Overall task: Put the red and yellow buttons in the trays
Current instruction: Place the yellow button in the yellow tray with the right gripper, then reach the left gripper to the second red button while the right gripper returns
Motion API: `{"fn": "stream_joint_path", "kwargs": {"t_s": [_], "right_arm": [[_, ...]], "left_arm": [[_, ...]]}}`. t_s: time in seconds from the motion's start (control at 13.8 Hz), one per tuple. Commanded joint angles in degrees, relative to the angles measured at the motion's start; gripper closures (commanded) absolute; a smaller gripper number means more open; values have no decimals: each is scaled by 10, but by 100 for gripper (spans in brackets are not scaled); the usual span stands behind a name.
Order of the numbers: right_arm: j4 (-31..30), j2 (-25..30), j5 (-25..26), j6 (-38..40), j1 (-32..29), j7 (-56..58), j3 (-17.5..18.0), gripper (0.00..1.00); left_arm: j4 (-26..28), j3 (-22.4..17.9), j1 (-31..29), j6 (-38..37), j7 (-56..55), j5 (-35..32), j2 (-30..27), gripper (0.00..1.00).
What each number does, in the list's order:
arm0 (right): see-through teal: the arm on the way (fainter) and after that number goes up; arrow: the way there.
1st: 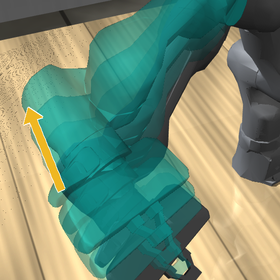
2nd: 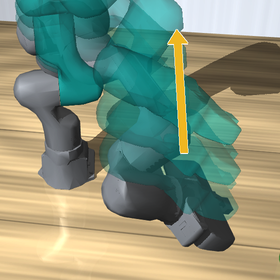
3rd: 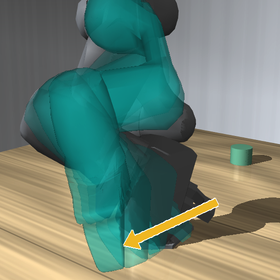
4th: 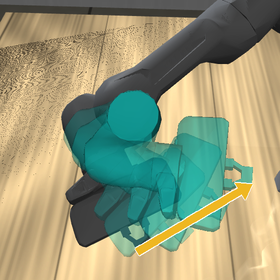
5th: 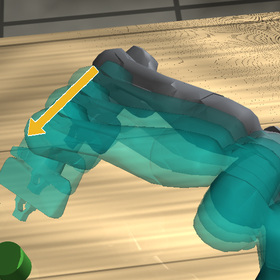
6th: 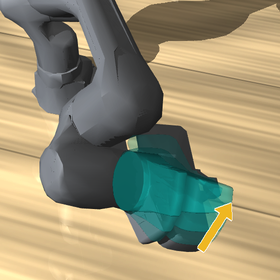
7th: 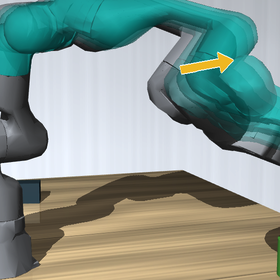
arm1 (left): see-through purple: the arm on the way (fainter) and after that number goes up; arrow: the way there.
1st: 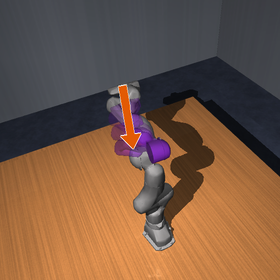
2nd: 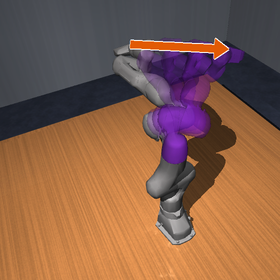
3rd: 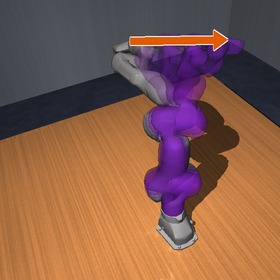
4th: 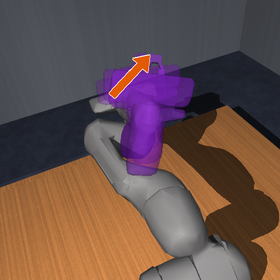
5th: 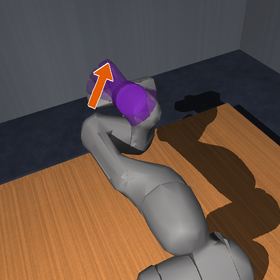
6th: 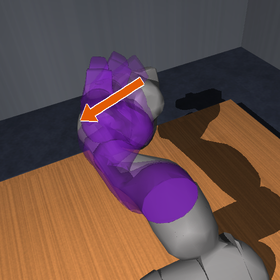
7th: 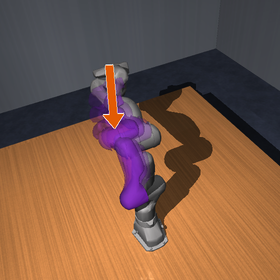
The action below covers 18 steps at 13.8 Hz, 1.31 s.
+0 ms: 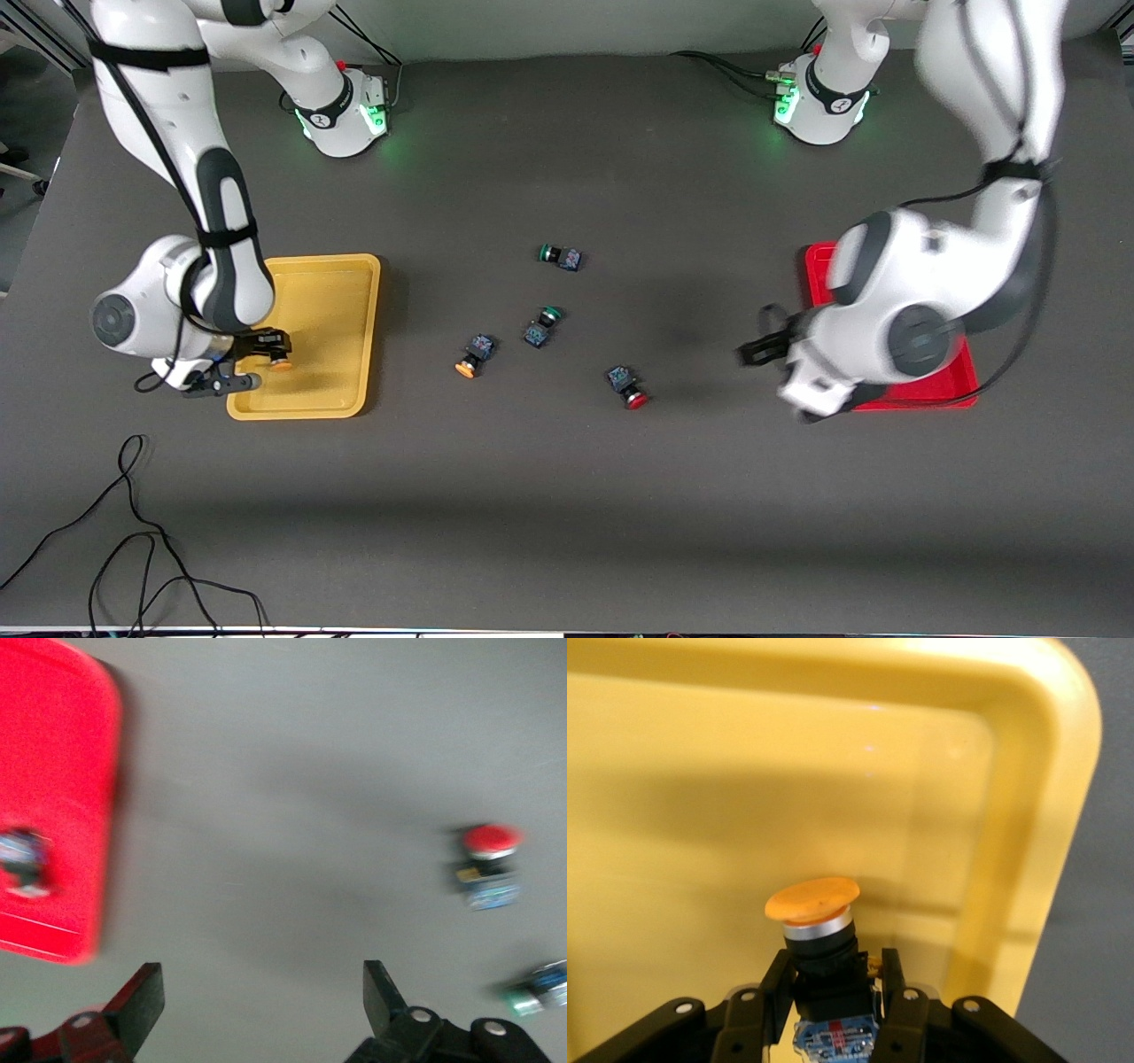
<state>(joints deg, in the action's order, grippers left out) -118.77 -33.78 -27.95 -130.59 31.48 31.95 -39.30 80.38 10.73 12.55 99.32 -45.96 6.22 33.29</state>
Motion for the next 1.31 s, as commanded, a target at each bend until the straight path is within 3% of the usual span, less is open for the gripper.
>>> {"fn": "stream_joint_path", "kwargs": {"t_s": [0.0, 0.07, 0.22, 0.51, 0.65, 0.73, 0.87, 0.94, 1.09, 1.23], "right_arm": [[29, 5, -14, 11, 2, -1, -4, 12], [40, 8, -14, 35, 2, -6, -5, 0], [76, 22, -4, 106, 8, -28, -14, 0], [157, 83, 94, 242, 79, -141, -57, 0], [182, 117, 109, 285, 109, -203, -61, 0], [190, 128, 109, 298, 120, -235, -61, 0], [202, 128, 107, 300, 166, -347, -59, 0], [207, 122, 100, 288, 195, -426, -58, 0], [205, 104, 97, 237, 263, -564, -57, 0], [202, 72, 57, 192, 308, -676, -56, 0]], "left_arm": [[-133, -9, 72, 30, -134, 13, 119, 0], [-130, -9, 89, 78, -161, 12, 137, 0], [-130, -10, 112, 125, -185, 11, 173, 0], [-99, -10, 125, 202, -186, 8, 196, 4], [-100, -11, 128, 213, -186, 9, 204, 9], [-100, -11, 128, 213, -186, 9, 206, 23], [-100, -11, 128, 214, -185, 8, 210, 72], [-99, -11, 128, 219, -185, 7, 210, 84], [-95, -11, 128, 232, -183, 5, 211, 100], [-99, -12, 123, 212, -181, 5, 197, 100]]}}
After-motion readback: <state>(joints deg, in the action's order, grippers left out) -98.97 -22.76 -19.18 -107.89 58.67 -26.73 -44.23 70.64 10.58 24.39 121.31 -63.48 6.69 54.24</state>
